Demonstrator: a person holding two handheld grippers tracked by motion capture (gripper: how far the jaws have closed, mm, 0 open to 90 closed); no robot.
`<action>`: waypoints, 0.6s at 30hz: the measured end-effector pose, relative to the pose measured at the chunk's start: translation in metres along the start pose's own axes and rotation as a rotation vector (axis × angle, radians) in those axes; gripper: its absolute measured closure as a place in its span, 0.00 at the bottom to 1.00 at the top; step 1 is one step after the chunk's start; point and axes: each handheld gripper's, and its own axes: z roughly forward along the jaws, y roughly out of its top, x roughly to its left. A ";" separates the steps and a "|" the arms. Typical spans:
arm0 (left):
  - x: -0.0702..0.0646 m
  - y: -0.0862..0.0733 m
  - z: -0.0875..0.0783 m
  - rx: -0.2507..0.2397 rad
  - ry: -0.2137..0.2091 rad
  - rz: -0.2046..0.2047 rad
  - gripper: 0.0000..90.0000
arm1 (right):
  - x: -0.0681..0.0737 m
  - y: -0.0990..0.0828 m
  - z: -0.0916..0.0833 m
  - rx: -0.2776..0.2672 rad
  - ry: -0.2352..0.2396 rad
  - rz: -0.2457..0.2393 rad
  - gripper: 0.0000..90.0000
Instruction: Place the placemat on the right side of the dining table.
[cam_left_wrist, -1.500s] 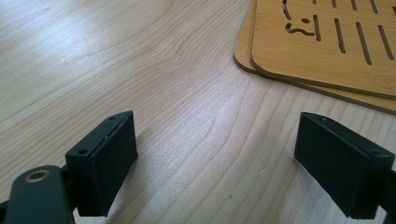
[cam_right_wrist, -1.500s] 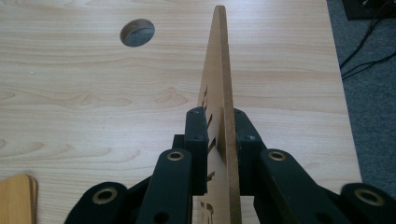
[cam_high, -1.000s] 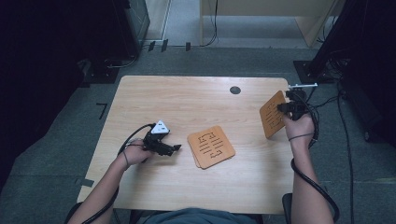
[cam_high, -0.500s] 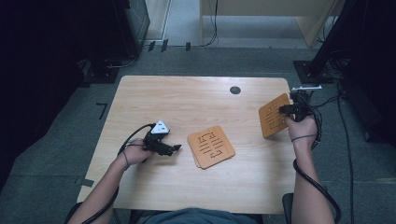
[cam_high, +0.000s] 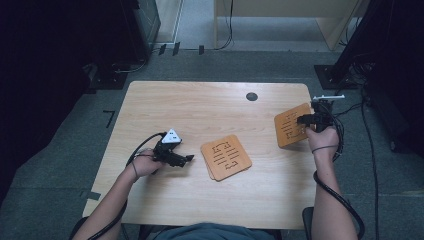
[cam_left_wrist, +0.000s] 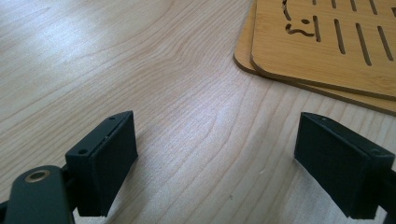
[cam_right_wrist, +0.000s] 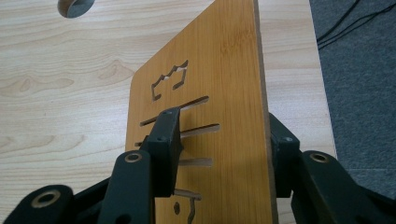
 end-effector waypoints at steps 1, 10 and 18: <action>0.000 0.000 0.000 0.000 0.000 0.000 0.14 | -0.002 -0.001 0.001 0.001 0.006 0.012 0.62; 0.000 0.000 0.000 0.000 0.000 0.001 0.14 | 0.001 -0.001 0.005 0.004 0.001 0.005 0.59; 0.000 0.000 0.000 0.000 0.001 0.002 0.14 | -0.002 -0.002 0.013 0.012 0.013 0.010 0.54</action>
